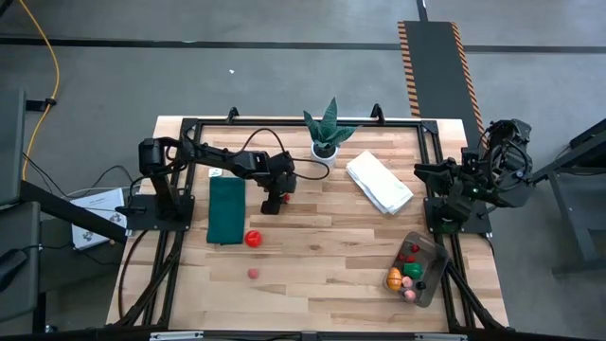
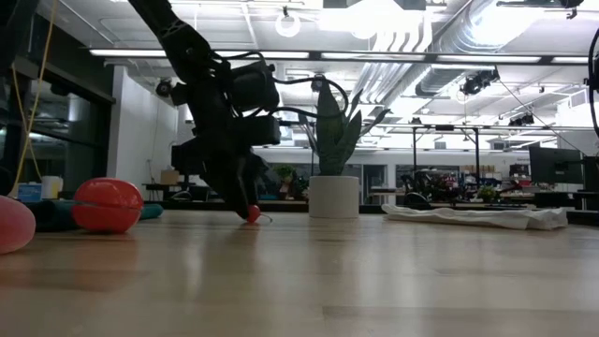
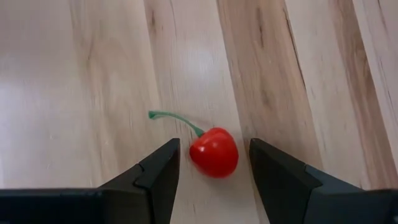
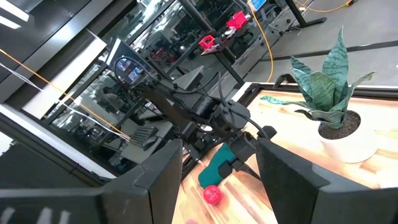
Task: Pick and placing Produce into tupperware
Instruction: Put the red cherry into the black bin
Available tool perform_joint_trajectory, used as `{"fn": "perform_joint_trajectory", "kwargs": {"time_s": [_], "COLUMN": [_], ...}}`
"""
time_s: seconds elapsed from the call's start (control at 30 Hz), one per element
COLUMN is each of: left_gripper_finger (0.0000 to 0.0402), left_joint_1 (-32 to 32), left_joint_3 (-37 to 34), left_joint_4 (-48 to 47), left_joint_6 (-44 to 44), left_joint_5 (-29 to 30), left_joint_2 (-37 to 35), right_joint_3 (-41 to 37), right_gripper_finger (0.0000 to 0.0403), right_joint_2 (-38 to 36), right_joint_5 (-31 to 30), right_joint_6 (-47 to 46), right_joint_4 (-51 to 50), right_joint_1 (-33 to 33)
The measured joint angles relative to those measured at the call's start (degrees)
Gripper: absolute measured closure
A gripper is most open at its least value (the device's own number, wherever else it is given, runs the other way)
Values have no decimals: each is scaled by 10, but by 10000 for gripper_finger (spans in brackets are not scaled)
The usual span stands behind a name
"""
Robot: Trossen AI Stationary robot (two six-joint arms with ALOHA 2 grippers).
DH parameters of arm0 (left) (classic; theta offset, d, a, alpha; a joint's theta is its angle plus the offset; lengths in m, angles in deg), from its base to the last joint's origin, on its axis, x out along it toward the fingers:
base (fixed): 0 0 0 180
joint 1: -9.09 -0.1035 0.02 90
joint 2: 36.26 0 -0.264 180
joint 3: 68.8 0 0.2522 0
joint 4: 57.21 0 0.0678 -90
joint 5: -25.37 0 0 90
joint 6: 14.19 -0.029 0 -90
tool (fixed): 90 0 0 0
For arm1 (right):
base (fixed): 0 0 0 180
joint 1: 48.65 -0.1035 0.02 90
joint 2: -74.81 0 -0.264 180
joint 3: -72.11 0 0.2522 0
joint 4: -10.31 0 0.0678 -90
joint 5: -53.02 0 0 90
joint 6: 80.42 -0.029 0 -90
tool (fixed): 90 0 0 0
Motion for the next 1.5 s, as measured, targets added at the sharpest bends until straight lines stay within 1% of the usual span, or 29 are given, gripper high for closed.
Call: {"fn": "perform_joint_trajectory", "kwargs": {"time_s": [0.57, 0.67, 0.87, 0.97, 1.03, 1.23, 1.5], "left_gripper_finger": [221, 237, 290, 303, 304, 285, 301], "left_joint_1": [0, 0, 0, 0, 0, 0, 0], "left_joint_3": [0, 0, 0, 0, 0, 0, 0], "left_joint_4": [-1, -1, -1, 0, 0, -2, -2], "left_joint_6": [4, 6, 9, 12, 14, 19, 41], "left_joint_5": [0, 0, -2, -3, -3, -3, -3], "left_joint_2": [0, 0, -1, -1, -1, -1, -1], "right_joint_3": [0, 0, 0, 0, 0, 0, 0], "right_gripper_finger": [206, 206, 206, 206, 206, 206, 206], "right_joint_2": [0, 0, 0, 0, 0, 0, 0], "right_joint_5": [0, 0, 0, 0, 0, 0, 0], "right_joint_6": [0, 0, 0, 0, 0, 0, 0], "right_joint_4": [-3, -3, -4, -4, -4, -4, -4], "right_joint_1": [0, 0, 0, 0, 0, 0, 0]}}
